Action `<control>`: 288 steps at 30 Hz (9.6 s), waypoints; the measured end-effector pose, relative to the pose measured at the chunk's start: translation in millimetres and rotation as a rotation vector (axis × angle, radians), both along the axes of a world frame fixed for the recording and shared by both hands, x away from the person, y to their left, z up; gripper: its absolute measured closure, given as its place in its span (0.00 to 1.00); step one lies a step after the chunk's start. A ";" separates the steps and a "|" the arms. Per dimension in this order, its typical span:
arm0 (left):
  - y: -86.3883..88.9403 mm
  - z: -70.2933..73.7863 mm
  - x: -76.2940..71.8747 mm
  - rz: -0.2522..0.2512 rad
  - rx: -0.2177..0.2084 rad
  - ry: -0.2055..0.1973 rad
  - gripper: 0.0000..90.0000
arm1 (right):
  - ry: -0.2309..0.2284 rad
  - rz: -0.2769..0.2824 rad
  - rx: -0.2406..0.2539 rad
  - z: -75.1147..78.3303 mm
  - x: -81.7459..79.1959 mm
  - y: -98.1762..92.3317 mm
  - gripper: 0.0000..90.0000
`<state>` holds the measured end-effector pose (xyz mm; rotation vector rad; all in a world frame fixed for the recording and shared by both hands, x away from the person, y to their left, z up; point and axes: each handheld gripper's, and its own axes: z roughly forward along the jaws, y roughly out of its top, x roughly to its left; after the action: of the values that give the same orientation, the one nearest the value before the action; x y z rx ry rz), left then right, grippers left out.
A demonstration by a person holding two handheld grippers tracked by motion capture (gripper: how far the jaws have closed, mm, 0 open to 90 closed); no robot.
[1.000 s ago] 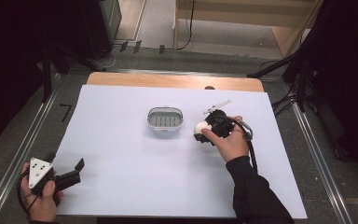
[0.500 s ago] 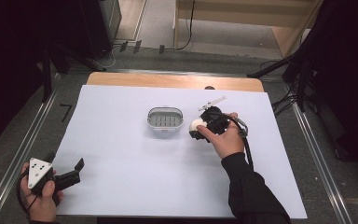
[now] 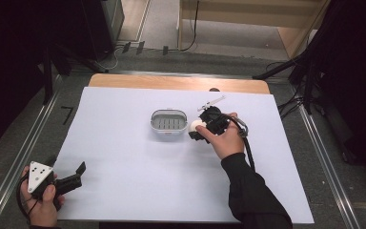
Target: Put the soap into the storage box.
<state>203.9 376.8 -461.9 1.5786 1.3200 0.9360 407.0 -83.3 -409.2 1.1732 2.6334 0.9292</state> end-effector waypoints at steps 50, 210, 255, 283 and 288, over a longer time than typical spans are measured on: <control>0.0 0.0 0.0 -0.001 0.000 0.000 0.00 | -0.004 0.032 0.023 14.7 22.9 54.5 0.27; -0.2 0.0 -0.8 0.005 0.000 -0.004 0.00 | -0.118 -0.213 0.121 -52.5 -70.6 -124.7 0.00; 0.3 0.0 -1.0 0.006 -0.003 -0.005 0.00 | -0.177 -0.314 0.132 -72.8 -116.1 -205.9 0.00; -0.3 0.1 -0.8 0.006 0.004 -0.003 0.00 | -0.211 -0.428 0.130 -79.0 -155.5 -262.9 0.00; -0.8 0.0 -0.5 0.005 0.010 0.000 0.00 | -0.216 -0.430 0.132 -81.4 -158.5 -263.5 0.00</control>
<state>203.4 376.0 -461.9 1.5841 1.3221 0.9472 248.5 -346.7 -490.6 1.4928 2.0633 1.0773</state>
